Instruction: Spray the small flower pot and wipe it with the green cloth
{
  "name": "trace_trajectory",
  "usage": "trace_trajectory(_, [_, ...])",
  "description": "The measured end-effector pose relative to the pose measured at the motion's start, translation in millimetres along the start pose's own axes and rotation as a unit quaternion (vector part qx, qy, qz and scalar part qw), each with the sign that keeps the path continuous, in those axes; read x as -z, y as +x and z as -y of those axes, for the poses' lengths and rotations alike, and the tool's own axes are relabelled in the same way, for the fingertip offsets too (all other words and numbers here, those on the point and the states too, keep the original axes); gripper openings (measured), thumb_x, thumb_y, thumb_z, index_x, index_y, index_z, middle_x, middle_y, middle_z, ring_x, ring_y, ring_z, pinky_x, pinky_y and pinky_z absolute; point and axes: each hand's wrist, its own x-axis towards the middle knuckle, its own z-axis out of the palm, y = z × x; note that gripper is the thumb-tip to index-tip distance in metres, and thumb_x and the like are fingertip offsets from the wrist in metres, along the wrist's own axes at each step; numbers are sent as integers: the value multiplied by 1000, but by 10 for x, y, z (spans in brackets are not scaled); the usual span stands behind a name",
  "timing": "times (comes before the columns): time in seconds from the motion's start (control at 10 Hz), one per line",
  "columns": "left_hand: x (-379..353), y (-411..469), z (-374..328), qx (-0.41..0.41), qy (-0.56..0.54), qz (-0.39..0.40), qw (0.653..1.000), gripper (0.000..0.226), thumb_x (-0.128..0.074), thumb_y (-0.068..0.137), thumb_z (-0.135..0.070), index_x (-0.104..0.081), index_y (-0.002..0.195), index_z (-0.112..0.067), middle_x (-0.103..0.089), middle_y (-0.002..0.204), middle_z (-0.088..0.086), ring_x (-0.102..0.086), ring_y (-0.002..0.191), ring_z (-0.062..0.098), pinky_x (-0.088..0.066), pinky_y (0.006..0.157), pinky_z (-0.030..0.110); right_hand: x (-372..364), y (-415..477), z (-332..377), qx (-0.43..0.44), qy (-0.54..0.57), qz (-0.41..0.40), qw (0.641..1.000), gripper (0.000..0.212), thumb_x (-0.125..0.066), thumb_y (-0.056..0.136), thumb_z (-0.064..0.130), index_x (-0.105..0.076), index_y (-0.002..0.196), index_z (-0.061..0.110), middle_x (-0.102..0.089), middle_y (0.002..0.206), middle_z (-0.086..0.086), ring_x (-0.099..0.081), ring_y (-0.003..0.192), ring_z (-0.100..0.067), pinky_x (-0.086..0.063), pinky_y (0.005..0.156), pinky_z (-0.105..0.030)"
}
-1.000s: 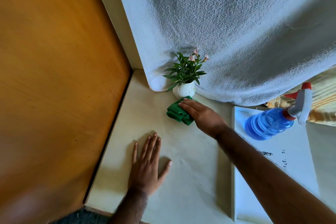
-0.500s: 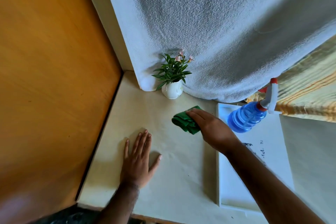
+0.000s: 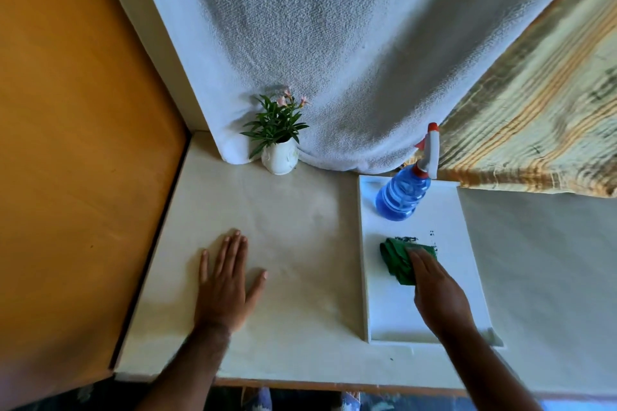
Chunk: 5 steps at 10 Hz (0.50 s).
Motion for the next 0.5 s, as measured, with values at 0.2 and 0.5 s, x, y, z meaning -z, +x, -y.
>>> trace_trajectory(0.2, [45,6,-39,0,15,40,999,89,-22,98,-70,-23,166,-12,-21,176,9,-23,162,27,-22,129,65,-259,-161,-52,53,-61,28,996,97,-56,91,63,-22,157,0,-17,165,-17,-16,154,-32,-21,124,-47])
trace_trajectory(0.5, [769,275,-227,-24,30,118,992,129,30,68,-90,-2,169,-16,1,180,4,-3,166,20,-6,133,56,301,10,376,159,-80,3,984,97,-35,93,74,-30,155,0,-21,165,-15,-18,153,-29,-22,124,-45])
